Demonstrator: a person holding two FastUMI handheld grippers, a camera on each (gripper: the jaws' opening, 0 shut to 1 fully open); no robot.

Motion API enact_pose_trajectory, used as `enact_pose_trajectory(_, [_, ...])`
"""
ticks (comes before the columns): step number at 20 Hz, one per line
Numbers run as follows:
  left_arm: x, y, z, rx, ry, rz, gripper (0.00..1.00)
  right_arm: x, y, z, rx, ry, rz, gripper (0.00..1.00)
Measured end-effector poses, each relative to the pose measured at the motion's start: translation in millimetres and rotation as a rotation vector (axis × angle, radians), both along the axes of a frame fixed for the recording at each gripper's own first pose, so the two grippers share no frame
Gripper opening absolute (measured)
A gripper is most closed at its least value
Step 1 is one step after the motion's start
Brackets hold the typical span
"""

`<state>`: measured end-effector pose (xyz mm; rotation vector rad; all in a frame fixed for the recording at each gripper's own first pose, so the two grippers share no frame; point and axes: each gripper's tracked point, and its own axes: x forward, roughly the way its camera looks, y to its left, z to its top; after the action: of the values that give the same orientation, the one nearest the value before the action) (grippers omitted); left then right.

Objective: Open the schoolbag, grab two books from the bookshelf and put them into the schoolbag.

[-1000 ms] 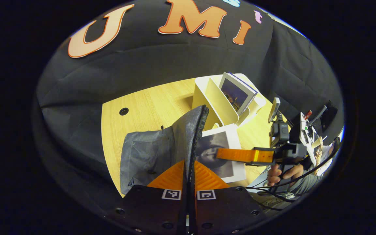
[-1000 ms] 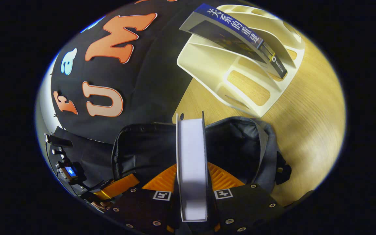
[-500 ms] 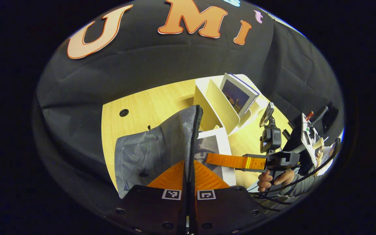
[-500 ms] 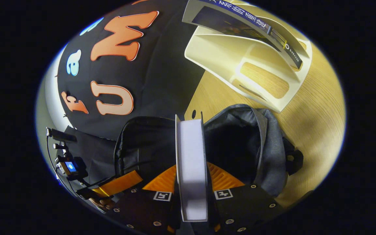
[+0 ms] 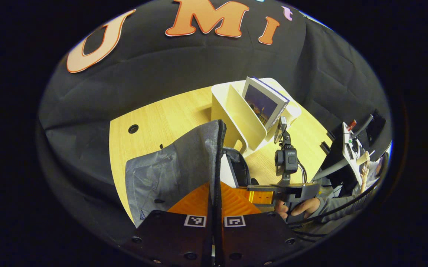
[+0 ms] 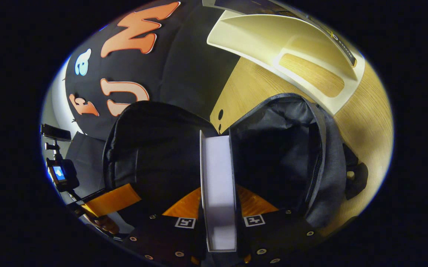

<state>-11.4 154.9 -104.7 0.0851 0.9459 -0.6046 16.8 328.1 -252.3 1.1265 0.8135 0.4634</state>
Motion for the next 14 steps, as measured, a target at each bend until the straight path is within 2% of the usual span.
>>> enact_pose_trajectory(1, [3, 4, -1, 0.001, 0.004, 0.020, 0.04, -4, 0, -2, -0.011, 0.027, 0.023, 0.35])
enact_pose_trajectory(3, [5, 9, -5, 0.005, 0.010, 0.047, 0.04, -7, -11, -15, -0.109, 0.072, 0.052, 0.41])
enact_pose_trajectory(4, [5, 9, -6, 0.007, 0.014, 0.054, 0.04, -12, -17, -17, -0.160, 0.079, 0.075, 0.64])
enact_pose_trajectory(5, [6, 8, -8, 0.011, 0.014, 0.060, 0.04, -12, -25, -19, -0.219, 0.088, 0.102, 0.46])
enact_pose_trajectory(6, [6, 6, -8, 0.009, 0.018, 0.066, 0.04, -16, -32, -20, -0.276, 0.094, 0.130, 0.86])
enact_pose_trajectory(7, [6, 5, -10, 0.010, 0.020, 0.071, 0.04, -20, -44, -18, -0.336, 0.087, 0.153, 0.72])
enact_pose_trajectory(8, [5, 4, -12, 0.012, 0.023, 0.076, 0.04, -22, -55, -12, -0.384, 0.075, 0.172, 0.93])
enact_pose_trajectory(11, [3, -1, -19, 0.017, 0.028, 0.090, 0.04, -15, -77, 12, -0.477, 0.040, 0.202, 0.98])
enact_pose_trajectory(14, [1, -3, -24, 0.017, 0.037, 0.115, 0.04, -6, -120, 40, -0.556, 0.020, 0.204, 0.98])
